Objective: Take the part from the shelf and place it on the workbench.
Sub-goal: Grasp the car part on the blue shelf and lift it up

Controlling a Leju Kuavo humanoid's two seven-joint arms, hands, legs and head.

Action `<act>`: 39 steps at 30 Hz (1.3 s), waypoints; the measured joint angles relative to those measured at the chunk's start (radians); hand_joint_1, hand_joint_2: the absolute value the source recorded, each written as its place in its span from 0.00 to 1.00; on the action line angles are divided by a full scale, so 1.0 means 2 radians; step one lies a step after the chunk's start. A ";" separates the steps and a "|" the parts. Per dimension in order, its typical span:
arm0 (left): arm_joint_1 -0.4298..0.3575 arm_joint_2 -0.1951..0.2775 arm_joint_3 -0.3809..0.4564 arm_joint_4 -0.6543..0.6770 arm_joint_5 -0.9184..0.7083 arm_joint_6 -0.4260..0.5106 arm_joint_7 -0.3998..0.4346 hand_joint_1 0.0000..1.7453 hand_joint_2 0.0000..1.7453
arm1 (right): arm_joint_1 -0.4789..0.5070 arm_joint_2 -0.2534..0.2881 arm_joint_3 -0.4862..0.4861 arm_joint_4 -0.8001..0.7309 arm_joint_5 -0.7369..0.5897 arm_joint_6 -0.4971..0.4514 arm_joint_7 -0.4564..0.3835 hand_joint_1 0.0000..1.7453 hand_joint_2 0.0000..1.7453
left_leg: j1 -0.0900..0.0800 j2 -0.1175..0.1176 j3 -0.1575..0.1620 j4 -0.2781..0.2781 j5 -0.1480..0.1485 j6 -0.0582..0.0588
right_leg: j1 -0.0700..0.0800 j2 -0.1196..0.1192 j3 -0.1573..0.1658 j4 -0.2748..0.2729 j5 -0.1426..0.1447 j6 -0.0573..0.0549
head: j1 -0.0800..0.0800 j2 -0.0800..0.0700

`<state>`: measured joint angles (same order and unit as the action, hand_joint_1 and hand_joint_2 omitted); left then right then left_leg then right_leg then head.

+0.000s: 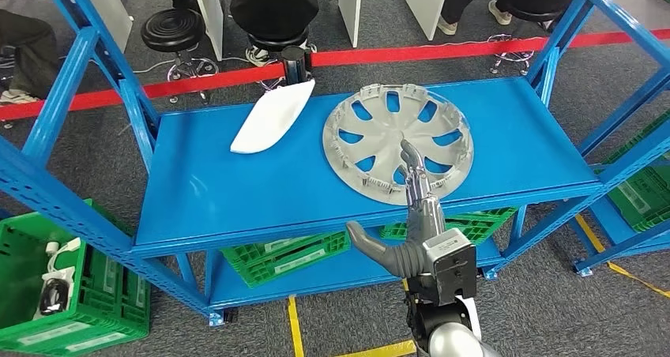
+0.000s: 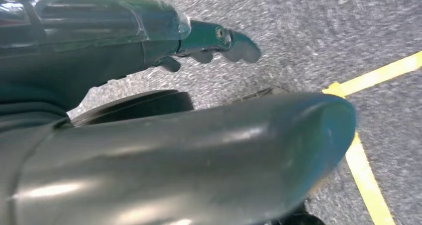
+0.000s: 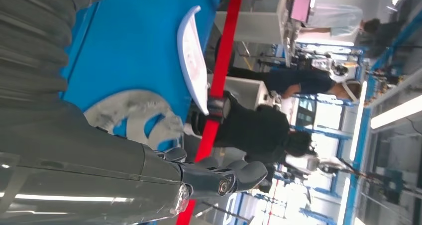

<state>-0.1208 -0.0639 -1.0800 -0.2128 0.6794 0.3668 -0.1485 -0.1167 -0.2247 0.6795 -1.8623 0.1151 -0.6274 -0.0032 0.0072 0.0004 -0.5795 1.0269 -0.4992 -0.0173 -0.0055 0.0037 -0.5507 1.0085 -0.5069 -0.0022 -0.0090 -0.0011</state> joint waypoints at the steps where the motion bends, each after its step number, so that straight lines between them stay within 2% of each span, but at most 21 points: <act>1: 0.000 0.000 0.000 0.000 0.000 0.000 0.001 0.00 0.00 | 0.000 0.000 0.000 0.000 0.000 0.000 0.000 0.00 1.00 | 0.000 0.000 0.001 -0.002 0.000 0.001 | 0.000 0.000 0.000 0.000 -0.001 -0.003 | 0.002 0.000; 2: 0.001 -0.001 0.000 0.000 0.000 0.000 0.001 0.00 0.00 | 0.000 0.000 0.001 0.000 0.000 0.000 0.001 0.00 1.00 | -0.001 -0.001 0.001 -0.002 0.000 0.001 | 0.000 0.000 0.001 0.000 -0.001 -0.006 | 0.004 0.000; 3: 0.001 -0.001 0.000 0.000 0.000 0.000 0.001 0.00 0.00 | 0.000 0.000 0.001 0.000 0.000 0.000 0.001 0.00 1.00 | -0.001 -0.001 0.001 -0.002 0.000 0.002 | -0.001 0.000 0.001 -0.001 0.000 -0.007 | 0.006 0.000; 7: 0.001 -0.001 0.000 0.000 0.000 0.000 0.001 0.00 0.00 | 0.000 0.000 0.003 0.000 0.000 0.000 0.001 0.00 1.00 | -0.004 -0.001 0.001 -0.002 -0.002 0.006 | -0.002 0.000 0.004 -0.005 0.001 -0.005 | 0.012 0.000; 9: 0.001 -0.001 0.000 0.000 0.000 0.000 0.001 0.00 0.00 | 0.000 0.000 0.003 0.000 0.000 0.000 0.001 0.00 1.00 | -0.004 -0.001 0.002 -0.002 -0.002 0.008 | -0.003 0.000 0.004 -0.006 0.001 -0.002 | 0.013 0.000; 14: 0.001 -0.001 0.000 0.000 0.001 0.000 0.001 0.00 0.00 | 0.000 0.000 0.004 0.000 0.000 0.000 0.001 0.00 1.00 | -0.005 -0.001 0.002 -0.002 -0.003 0.010 | -0.004 0.000 0.005 -0.009 0.001 0.011 | 0.013 0.000; 18: 0.001 -0.001 0.000 0.000 0.003 0.002 0.001 0.00 0.00 | 0.000 0.000 0.004 0.000 0.006 -0.001 0.005 0.00 1.00 | -0.005 -0.001 0.002 -0.001 -0.004 0.011 | -0.004 0.000 0.006 -0.009 0.001 0.013 | 0.012 0.000; 21: 0.001 -0.001 0.000 0.000 0.007 0.003 0.002 0.00 0.00 | 0.002 -0.001 0.003 0.000 0.050 -0.018 0.029 0.00 1.00 | -0.004 -0.001 0.002 -0.002 -0.004 0.011 | -0.003 0.000 0.006 -0.009 0.001 0.013 | 0.011 0.000; 23: 0.001 -0.001 0.000 0.000 0.006 0.002 0.006 0.00 0.00 | 0.003 -0.005 -0.002 0.001 0.126 -0.025 0.081 0.00 1.00 | -0.004 -0.001 0.003 -0.002 -0.004 0.011 | -0.003 0.000 0.006 -0.009 0.001 0.013 | 0.011 0.000; 26: 0.001 -0.001 -0.001 0.000 -0.002 -0.006 0.015 0.00 0.00 | -0.001 -0.032 -0.030 0.007 0.276 0.002 0.198 0.00 1.00 | -0.004 -0.002 0.003 -0.002 -0.004 0.011 | -0.003 0.000 0.006 -0.009 0.001 0.013 | 0.009 0.000; 29: -0.001 -0.001 -0.006 0.000 -0.013 -0.014 0.026 0.00 0.00 | -0.015 -0.077 -0.072 0.029 0.339 0.062 0.262 0.00 1.00 | -0.004 -0.004 0.003 -0.002 -0.003 0.011 | -0.003 -0.001 0.006 -0.009 0.001 0.014 | 0.010 0.000; 33: -0.005 0.001 -0.010 0.000 -0.020 -0.024 0.037 0.00 0.00 | -0.035 -0.147 -0.125 0.086 0.365 0.144 0.290 0.00 1.00 | -0.005 -0.009 0.003 -0.001 -0.002 0.013 | -0.004 -0.004 0.008 -0.010 0.001 0.015 | 0.010 0.000; 36: -0.005 0.003 -0.013 0.000 -0.020 -0.027 0.039 0.00 0.00 | -0.041 -0.188 -0.152 0.124 0.367 0.165 0.293 0.00 1.00 | -0.005 -0.011 0.002 -0.001 -0.002 0.013 | -0.004 -0.006 0.009 -0.011 0.001 0.015 | 0.011 0.000; 39: -0.006 0.005 -0.016 0.000 -0.020 -0.029 0.040 0.00 0.00 | -0.043 -0.210 -0.167 0.148 0.370 0.182 0.301 0.00 1.00 | -0.005 -0.010 0.002 -0.001 -0.002 0.013 | -0.004 -0.006 0.009 -0.011 0.001 0.016 | 0.011 0.000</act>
<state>-0.1324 -0.0536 -1.1120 -0.2126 0.6390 0.3097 -0.0690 -0.2021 -0.6451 0.3462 -1.5672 0.8558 -0.2634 0.5988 -0.0023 -0.0201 -0.5746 1.0244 -0.5035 0.0094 -0.0132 -0.0089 -0.5337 0.9871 -0.5046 0.0295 0.0129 -0.0011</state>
